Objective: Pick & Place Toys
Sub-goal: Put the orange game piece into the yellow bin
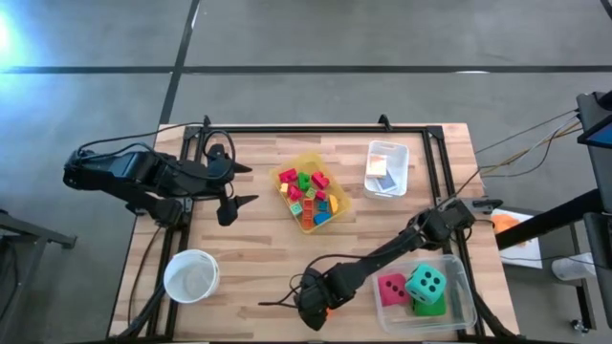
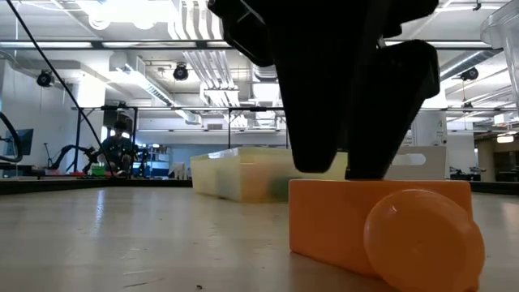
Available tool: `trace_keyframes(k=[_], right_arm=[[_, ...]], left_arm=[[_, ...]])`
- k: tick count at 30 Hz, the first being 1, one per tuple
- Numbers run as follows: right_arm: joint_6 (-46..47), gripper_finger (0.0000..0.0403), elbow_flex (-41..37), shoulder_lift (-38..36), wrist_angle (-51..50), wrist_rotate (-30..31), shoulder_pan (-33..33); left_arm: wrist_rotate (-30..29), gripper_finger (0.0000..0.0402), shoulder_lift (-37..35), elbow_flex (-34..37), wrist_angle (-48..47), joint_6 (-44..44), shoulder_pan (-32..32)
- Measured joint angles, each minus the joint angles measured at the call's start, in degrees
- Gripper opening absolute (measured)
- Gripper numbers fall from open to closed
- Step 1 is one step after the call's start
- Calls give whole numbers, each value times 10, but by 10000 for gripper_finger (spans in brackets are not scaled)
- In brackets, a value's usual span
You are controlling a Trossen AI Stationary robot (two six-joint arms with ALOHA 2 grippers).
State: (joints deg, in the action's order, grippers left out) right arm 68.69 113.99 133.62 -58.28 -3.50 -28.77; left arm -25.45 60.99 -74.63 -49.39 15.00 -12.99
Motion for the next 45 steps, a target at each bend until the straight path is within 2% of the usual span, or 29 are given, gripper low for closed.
trace_keyframes(k=[29, 33, 38, 45], right_arm=[[-14, 288, -48, 2, 3, -17, 1], [-16, 251, -49, 2, 3, -17, 2], [-21, 159, -49, 1, 3, -18, 4], [-28, 152, -49, 0, 4, -30, 8]], left_arm=[[0, 351, 0, 0, -2, 0, 0], [0, 351, 0, 0, -2, 0, 0], [0, 351, 0, 0, -2, 0, 0], [0, 351, 0, 0, -2, 0, 0]])
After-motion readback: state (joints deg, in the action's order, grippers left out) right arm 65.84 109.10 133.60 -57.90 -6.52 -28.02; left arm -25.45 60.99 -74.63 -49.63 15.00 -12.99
